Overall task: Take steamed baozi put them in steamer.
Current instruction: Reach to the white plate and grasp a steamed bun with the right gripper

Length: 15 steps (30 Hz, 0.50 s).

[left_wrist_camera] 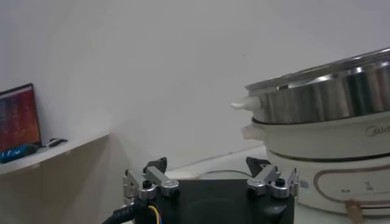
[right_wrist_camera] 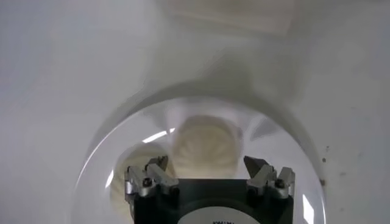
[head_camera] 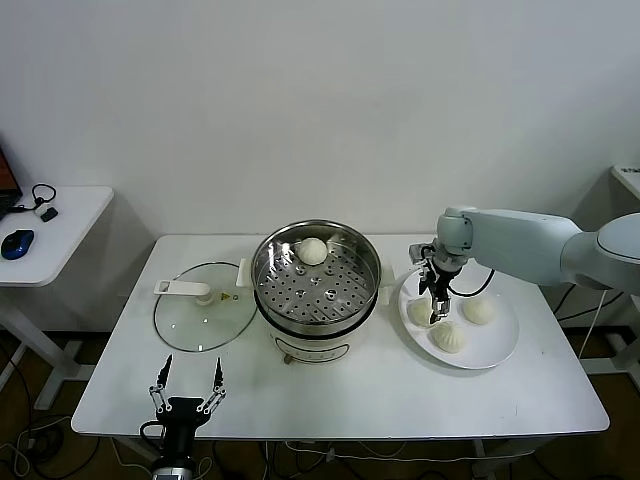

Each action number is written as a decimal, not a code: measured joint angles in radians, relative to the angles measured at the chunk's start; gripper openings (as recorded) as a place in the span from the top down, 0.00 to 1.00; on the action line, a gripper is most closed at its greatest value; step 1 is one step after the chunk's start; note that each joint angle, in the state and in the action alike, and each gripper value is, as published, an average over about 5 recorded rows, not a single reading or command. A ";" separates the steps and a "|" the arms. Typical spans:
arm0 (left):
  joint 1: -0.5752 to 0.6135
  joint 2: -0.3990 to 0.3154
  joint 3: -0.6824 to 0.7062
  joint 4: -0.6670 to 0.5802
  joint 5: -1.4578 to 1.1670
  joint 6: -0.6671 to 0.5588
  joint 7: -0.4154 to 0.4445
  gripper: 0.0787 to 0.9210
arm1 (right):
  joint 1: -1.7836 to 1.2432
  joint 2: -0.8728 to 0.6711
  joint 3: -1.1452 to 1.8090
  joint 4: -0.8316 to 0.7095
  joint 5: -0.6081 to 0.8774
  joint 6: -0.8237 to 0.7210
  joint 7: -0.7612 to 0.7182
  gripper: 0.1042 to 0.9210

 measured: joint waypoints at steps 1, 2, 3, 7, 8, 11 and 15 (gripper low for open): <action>0.000 0.000 0.000 0.000 0.000 0.000 0.000 0.12 | -0.002 0.000 0.002 -0.001 -0.001 -0.001 0.001 0.12; 0.000 0.000 0.001 -0.001 0.000 0.000 0.000 0.12 | -0.004 0.000 0.003 -0.003 -0.002 -0.001 0.003 0.12; 0.000 0.000 0.001 -0.001 0.000 0.001 0.000 0.12 | -0.006 0.001 0.005 -0.004 -0.002 -0.002 0.004 0.12; -0.001 0.000 0.001 -0.001 0.000 0.002 0.000 0.12 | -0.012 0.002 0.010 -0.010 -0.007 -0.004 0.009 0.12; -0.001 0.000 0.001 -0.001 0.000 0.003 0.000 0.12 | -0.014 0.002 0.011 -0.010 -0.008 -0.005 0.011 0.12; -0.002 0.000 0.001 -0.001 0.001 0.003 0.000 0.12 | -0.018 0.002 0.014 -0.009 -0.011 -0.008 0.014 0.12; -0.002 0.000 0.000 -0.001 0.001 0.003 0.000 0.12 | -0.020 0.002 0.016 -0.008 -0.014 -0.010 0.017 0.17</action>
